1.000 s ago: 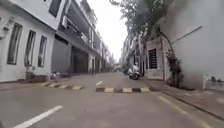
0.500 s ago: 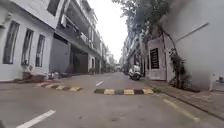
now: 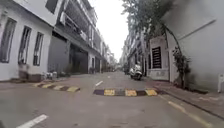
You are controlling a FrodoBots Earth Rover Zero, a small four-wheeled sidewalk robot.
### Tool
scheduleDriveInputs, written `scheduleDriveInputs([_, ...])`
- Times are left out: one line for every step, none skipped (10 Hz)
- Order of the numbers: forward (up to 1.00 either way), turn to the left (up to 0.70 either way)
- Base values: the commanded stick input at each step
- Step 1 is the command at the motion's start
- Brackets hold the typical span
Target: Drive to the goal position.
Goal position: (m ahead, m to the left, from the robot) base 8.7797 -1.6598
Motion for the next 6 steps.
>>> scheduleDriveInputs([0.50, 0.00])
scheduleDriveInputs([0.50, 0.00])
scheduleDriveInputs([0.50, 0.00])
scheduleDriveInputs([0.50, 0.00])
scheduleDriveInputs([0.50, 0.00])
scheduleDriveInputs([0.50, 0.00])
